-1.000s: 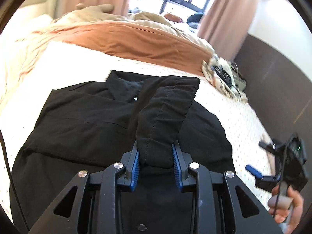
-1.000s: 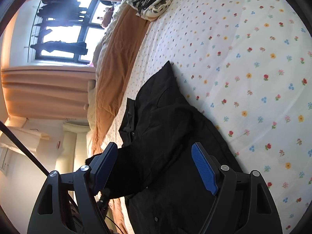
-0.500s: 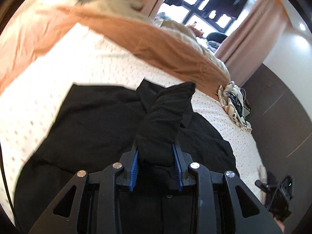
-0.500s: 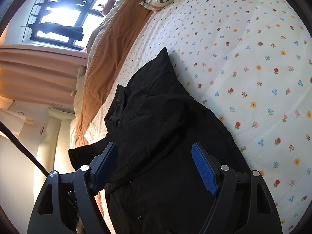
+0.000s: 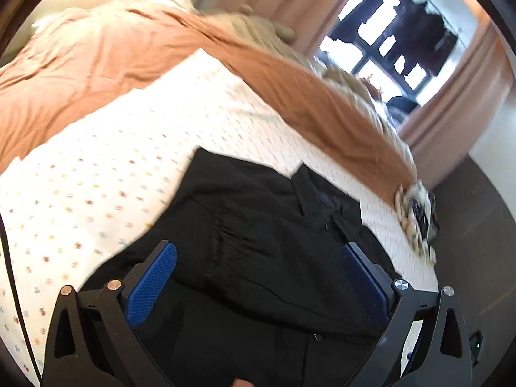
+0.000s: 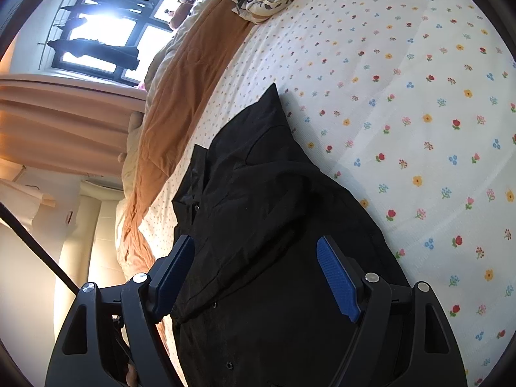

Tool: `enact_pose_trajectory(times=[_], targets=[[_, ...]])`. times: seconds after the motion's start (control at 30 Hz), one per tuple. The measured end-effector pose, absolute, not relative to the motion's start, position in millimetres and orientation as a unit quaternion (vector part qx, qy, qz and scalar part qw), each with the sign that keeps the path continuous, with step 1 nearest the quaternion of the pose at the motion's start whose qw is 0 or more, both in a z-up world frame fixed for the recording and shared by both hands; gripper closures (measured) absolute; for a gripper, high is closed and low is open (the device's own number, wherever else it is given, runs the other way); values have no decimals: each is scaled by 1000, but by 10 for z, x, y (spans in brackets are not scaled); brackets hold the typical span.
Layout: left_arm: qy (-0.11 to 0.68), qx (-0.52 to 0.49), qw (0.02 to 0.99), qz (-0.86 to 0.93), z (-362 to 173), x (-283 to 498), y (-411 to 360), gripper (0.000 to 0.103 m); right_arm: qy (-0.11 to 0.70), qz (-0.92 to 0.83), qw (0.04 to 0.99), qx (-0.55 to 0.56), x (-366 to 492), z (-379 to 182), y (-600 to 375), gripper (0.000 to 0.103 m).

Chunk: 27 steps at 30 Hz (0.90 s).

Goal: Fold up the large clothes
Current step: 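Fold the held side edge inward over the shirt body with the left tool, open, then grasp the opposite side edge with the right tool and fold it inward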

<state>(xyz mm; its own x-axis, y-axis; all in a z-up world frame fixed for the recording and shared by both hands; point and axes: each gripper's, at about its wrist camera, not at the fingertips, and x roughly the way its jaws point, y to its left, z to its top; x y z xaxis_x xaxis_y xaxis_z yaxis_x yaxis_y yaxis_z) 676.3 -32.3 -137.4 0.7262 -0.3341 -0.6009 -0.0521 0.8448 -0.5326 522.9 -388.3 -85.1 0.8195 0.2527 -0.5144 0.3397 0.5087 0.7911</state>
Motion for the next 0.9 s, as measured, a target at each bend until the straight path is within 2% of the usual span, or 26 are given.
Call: enact_pose_trajectory(times=[0.17,0.2,0.23,0.3,0.37,0.47,0.67,0.9], targets=[[350,-262,895,-86,-1397,6752,-288,1,286,-25,821,494,5245,-903,-3897,26],[353,-257,895,-89,-1416,6762,-327,7,283,-24,822,493,5259,-916,-3895,26],[357,-253,894,-93,-1439,6783,-368,11,283,-23,824,491,5283,-924,-3891,32],[369,-245,890,-104,-1482,6823,-453,33,282,-22,826,487,5341,-946,-3884,41],[383,-231,886,-120,-1547,6864,-568,42,276,-23,828,487,5390,-977,-3896,53],[406,-213,879,-130,-1688,6935,-689,44,261,-19,832,489,5452,-1017,-3938,61],[439,-214,864,-122,-1943,7100,-708,44,231,-9,841,489,5566,-1056,-3984,62],[457,-212,857,-105,-2101,7167,-671,46,271,-30,832,483,5772,-1284,-3982,62]])
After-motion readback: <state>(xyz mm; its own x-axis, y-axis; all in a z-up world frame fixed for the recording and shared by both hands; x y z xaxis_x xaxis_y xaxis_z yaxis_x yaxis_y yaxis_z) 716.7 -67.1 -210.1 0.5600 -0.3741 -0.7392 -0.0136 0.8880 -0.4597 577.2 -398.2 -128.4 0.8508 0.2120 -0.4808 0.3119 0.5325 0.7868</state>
